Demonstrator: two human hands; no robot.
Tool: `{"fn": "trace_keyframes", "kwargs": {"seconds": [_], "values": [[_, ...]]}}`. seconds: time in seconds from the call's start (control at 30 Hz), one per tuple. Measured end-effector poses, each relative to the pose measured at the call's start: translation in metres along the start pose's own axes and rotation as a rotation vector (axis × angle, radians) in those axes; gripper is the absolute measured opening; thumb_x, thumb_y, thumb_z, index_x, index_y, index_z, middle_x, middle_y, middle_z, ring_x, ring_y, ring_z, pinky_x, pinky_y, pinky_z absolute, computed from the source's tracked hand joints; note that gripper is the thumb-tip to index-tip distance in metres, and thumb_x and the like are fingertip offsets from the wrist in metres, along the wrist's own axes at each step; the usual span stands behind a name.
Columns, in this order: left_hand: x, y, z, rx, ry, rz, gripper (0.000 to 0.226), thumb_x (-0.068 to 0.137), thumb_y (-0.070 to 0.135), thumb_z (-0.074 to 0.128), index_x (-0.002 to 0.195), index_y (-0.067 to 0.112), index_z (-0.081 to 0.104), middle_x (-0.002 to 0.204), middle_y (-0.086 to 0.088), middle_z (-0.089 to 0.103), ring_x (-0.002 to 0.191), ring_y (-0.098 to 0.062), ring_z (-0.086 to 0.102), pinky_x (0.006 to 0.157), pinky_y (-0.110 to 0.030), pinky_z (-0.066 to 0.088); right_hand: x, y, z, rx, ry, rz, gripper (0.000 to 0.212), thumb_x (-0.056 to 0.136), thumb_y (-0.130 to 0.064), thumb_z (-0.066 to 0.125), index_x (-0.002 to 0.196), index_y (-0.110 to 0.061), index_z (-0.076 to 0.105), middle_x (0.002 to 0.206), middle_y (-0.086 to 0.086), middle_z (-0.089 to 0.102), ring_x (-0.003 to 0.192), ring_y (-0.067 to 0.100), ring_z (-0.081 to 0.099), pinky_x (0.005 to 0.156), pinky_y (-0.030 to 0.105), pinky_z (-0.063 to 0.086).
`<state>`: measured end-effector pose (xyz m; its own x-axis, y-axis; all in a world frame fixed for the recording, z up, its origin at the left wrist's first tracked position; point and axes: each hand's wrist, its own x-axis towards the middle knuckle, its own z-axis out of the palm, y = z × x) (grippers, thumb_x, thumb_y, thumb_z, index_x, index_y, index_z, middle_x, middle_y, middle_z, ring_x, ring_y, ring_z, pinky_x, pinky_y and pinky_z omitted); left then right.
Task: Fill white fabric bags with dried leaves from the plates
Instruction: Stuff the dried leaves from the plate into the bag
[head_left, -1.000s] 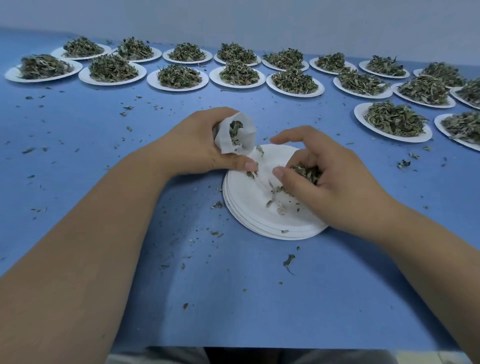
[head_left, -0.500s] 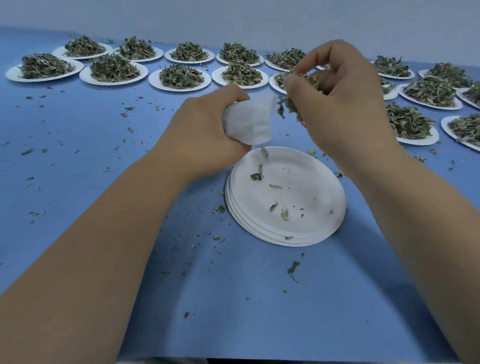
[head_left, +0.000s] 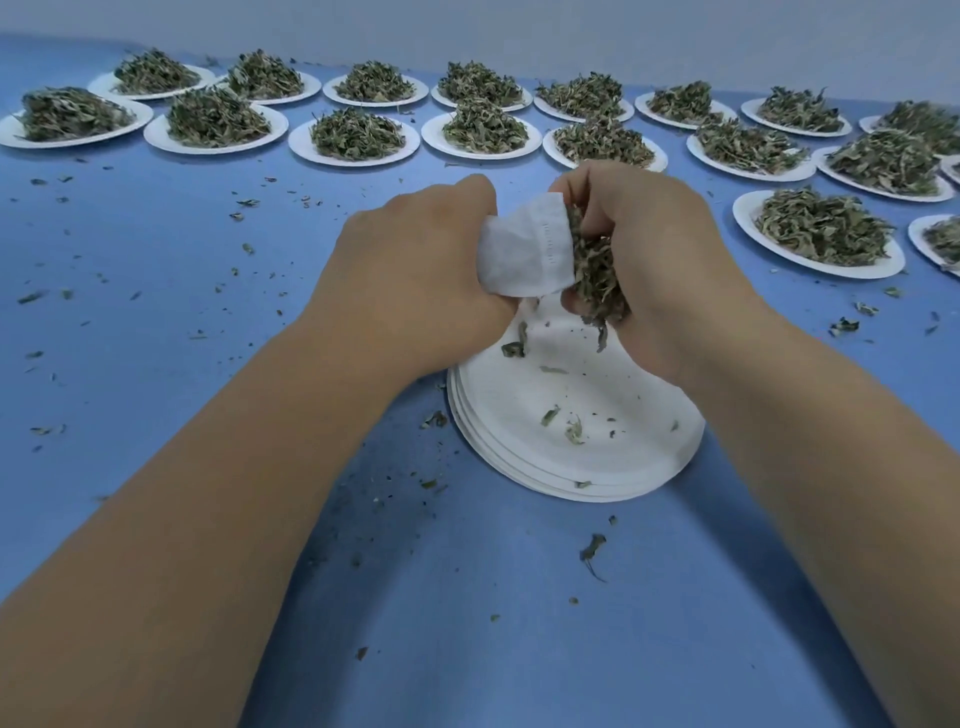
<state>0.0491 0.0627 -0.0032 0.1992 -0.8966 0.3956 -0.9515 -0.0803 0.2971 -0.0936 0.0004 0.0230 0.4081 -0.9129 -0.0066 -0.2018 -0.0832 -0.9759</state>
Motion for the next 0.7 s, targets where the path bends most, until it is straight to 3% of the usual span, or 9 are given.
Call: {"fn": "trace_keyframes", "kwargs": {"seconds": [0.1, 0.2, 0.33, 0.43, 0.53, 0.57, 0.63, 0.7], "values": [[-0.001, 0.002, 0.0, 0.075, 0.007, 0.026, 0.028, 0.078, 0.039, 0.064, 0.091, 0.022, 0.046, 0.076, 0.005, 0.047, 0.065, -0.02, 0.044, 0.066, -0.036, 0.03, 0.0, 0.008, -0.008, 0.099, -0.084, 0.079, 0.032, 0.084, 0.005, 0.041, 0.082, -0.013, 0.067, 0.08, 0.014, 0.063, 0.071, 0.029, 0.058, 0.062, 0.04, 0.044], [-0.002, 0.006, -0.001, 0.169, 0.021, 0.076, 0.029, 0.078, 0.039, 0.064, 0.088, 0.023, 0.042, 0.075, 0.007, 0.042, 0.06, -0.018, 0.036, 0.07, -0.038, 0.029, 0.0, 0.014, -0.015, 0.191, -0.165, 0.137, 0.026, 0.089, 0.008, 0.051, 0.097, -0.012, 0.065, 0.084, 0.012, 0.063, 0.072, 0.027, 0.059, 0.068, 0.042, 0.048], [-0.003, 0.011, -0.001, 0.25, 0.048, 0.094, 0.029, 0.078, 0.036, 0.065, 0.087, 0.023, 0.041, 0.074, 0.005, 0.04, 0.064, -0.023, 0.039, 0.072, -0.04, 0.028, 0.001, 0.018, -0.027, 0.307, -0.154, 0.147, 0.024, 0.089, 0.005, 0.065, 0.084, -0.018, 0.057, 0.068, 0.004, 0.057, 0.057, 0.02, 0.055, 0.052, 0.03, 0.043], [-0.004, 0.011, 0.0, 0.252, 0.024, 0.062, 0.03, 0.078, 0.038, 0.064, 0.087, 0.022, 0.04, 0.074, 0.005, 0.039, 0.06, -0.019, 0.035, 0.071, -0.04, 0.027, 0.0, 0.023, -0.033, 0.297, -0.217, 0.114, 0.019, 0.084, 0.001, 0.072, 0.075, -0.014, 0.063, 0.065, 0.005, 0.063, 0.054, 0.018, 0.059, 0.048, 0.026, 0.05], [-0.004, 0.011, 0.001, 0.275, 0.0, 0.066, 0.037, 0.077, 0.049, 0.064, 0.098, 0.024, 0.047, 0.08, 0.005, 0.045, 0.07, -0.025, 0.043, 0.074, -0.04, 0.029, -0.002, 0.027, -0.039, 0.347, -0.251, 0.093, 0.01, 0.071, -0.005, 0.075, 0.073, -0.009, 0.067, 0.063, 0.006, 0.066, 0.049, 0.016, 0.062, 0.046, 0.025, 0.052], [-0.005, 0.011, 0.001, 0.28, -0.009, 0.08, 0.04, 0.077, 0.055, 0.063, 0.1, 0.026, 0.048, 0.082, 0.005, 0.046, 0.073, -0.025, 0.045, 0.076, -0.04, 0.03, -0.002, 0.029, -0.04, 0.357, -0.248, 0.078, 0.009, 0.072, -0.004, 0.076, 0.073, -0.009, 0.068, 0.064, 0.007, 0.067, 0.051, 0.017, 0.063, 0.049, 0.026, 0.054], [-0.006, 0.014, 0.002, 0.262, -0.018, 0.112, 0.044, 0.077, 0.066, 0.059, 0.097, 0.029, 0.046, 0.081, 0.007, 0.047, 0.077, -0.025, 0.047, 0.076, -0.041, 0.034, -0.001, 0.03, -0.043, 0.355, -0.222, 0.039, 0.012, 0.067, -0.006, 0.079, 0.074, -0.01, 0.07, 0.071, 0.009, 0.068, 0.063, 0.023, 0.065, 0.068, 0.034, 0.057], [-0.008, 0.017, 0.003, 0.193, -0.017, 0.14, 0.044, 0.077, 0.067, 0.057, 0.095, 0.028, 0.048, 0.08, 0.008, 0.049, 0.08, -0.025, 0.049, 0.076, -0.041, 0.039, 0.0, 0.03, -0.045, 0.341, -0.201, 0.021, 0.019, 0.06, -0.01, 0.081, 0.075, -0.011, 0.07, 0.076, 0.011, 0.067, 0.072, 0.026, 0.061, 0.077, 0.04, 0.051]]}}
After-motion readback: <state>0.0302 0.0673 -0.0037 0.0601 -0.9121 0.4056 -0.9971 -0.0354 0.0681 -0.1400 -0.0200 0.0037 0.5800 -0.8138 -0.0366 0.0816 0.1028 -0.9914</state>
